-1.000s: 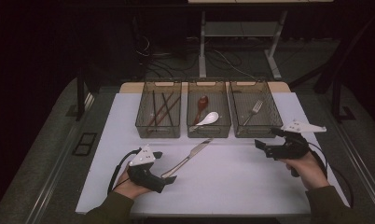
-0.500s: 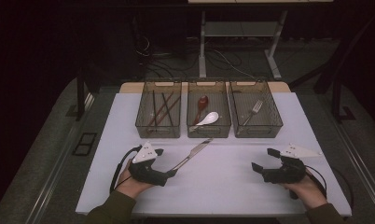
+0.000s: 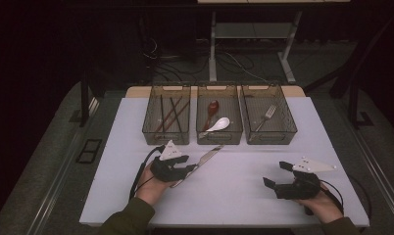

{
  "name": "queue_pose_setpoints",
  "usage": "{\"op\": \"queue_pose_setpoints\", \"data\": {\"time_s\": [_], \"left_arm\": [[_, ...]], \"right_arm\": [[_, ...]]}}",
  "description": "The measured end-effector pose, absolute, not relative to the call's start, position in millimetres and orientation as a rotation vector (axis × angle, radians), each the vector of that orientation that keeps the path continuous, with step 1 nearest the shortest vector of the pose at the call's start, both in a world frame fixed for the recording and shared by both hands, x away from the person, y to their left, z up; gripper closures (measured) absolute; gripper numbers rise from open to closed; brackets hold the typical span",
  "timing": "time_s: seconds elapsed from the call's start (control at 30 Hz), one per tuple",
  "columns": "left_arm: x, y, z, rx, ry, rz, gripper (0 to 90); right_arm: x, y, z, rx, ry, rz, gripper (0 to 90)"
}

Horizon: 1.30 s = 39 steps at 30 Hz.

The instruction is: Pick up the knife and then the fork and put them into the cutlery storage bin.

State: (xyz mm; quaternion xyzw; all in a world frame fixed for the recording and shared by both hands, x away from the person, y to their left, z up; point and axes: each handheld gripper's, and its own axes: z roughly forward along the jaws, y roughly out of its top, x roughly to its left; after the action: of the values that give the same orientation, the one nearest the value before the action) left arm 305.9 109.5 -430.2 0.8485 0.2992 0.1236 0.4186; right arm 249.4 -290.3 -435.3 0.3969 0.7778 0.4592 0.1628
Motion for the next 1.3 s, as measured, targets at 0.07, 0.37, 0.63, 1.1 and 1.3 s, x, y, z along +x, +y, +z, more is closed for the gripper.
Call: {"op": "queue_pose_setpoints", "data": {"time_s": [0.07,0.37,0.63,1.1,1.3], "left_arm": [[309,106,-433,2.149,0.761,0.293,61.9],[307,92,-447,2.251,0.739,0.311,69.6],[307,92,-450,2.253,0.753,0.304,72.3],[310,96,-451,2.246,0.702,0.272,79.7],[308,97,-450,2.261,0.638,0.261,79.7]], "right_arm": [[249,-290,-435,1.133,2.223,1.307,12.4],[250,-291,-435,1.123,2.226,1.302,12.4],[250,-290,-436,1.115,2.233,1.294,12.4],[250,-287,-437,1.135,2.285,1.295,12.5],[251,-287,-437,1.113,2.313,1.295,12.5]]}}
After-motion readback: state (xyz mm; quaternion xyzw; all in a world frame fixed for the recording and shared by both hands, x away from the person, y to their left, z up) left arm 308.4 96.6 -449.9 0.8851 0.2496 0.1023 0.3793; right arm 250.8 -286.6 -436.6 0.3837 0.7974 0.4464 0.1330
